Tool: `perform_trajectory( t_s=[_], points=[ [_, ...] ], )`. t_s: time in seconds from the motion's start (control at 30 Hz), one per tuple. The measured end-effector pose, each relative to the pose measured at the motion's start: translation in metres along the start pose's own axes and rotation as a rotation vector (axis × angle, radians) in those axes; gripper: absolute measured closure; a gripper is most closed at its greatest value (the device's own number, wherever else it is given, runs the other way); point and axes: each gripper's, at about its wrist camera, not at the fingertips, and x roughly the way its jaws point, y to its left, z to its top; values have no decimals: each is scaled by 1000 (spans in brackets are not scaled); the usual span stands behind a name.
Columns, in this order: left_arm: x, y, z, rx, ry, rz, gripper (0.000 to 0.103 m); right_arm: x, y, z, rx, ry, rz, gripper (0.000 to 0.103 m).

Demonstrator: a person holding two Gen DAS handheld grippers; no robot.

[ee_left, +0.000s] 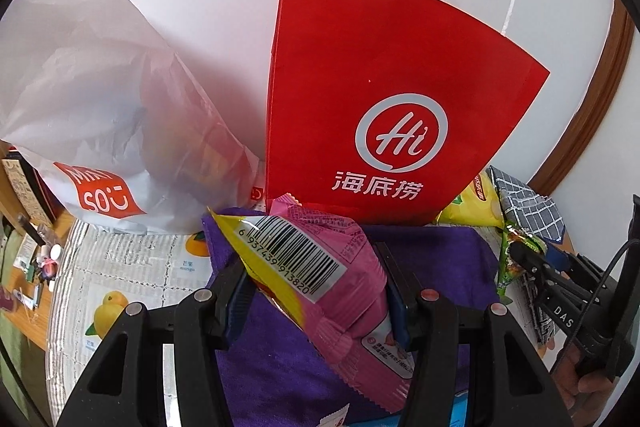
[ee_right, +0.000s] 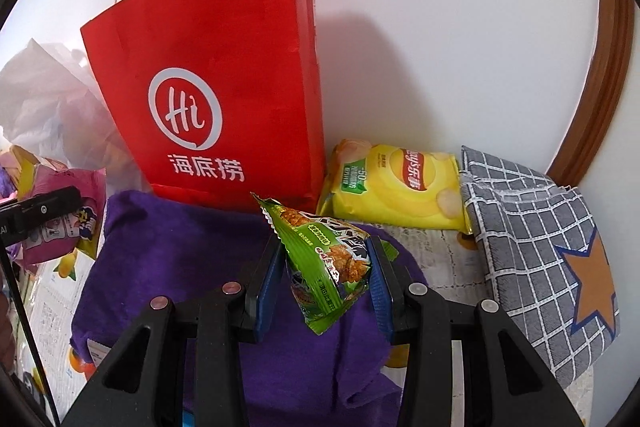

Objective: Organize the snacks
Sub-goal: 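Lift and carry both held snacks over the purple towel with both grippers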

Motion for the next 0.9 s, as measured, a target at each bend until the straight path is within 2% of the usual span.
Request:
perform_trajectory(
  t_s=[0.57,0.9],
  points=[
    [4,5,0,-15,11,18,50,-7,-22,1,42,-9,-36,62],
    [6,6,0,-12,20,27,50,-6,-22,1,35,-3,-35,62]
  ],
)
